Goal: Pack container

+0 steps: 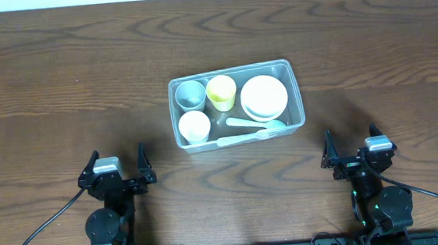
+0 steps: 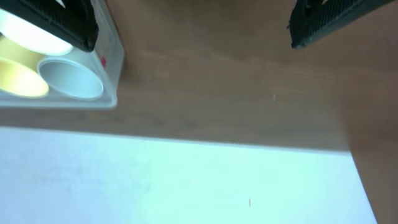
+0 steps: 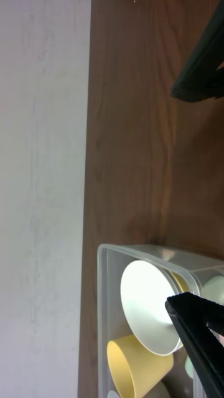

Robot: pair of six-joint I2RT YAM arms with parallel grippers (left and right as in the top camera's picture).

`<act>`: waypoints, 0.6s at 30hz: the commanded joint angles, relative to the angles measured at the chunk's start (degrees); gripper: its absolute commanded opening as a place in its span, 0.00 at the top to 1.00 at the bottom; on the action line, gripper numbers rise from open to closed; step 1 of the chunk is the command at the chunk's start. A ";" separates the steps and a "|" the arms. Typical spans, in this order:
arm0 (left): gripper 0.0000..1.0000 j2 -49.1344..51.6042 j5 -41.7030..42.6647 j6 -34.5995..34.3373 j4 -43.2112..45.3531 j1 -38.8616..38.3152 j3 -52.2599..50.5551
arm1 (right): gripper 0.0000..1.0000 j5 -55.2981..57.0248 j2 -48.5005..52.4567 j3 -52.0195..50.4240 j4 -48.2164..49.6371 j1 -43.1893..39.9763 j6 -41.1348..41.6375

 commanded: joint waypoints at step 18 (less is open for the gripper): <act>0.02 -0.28 1.49 1.16 -3.04 0.35 -1.16 | 0.01 0.04 -0.28 -0.11 -0.24 0.48 -0.70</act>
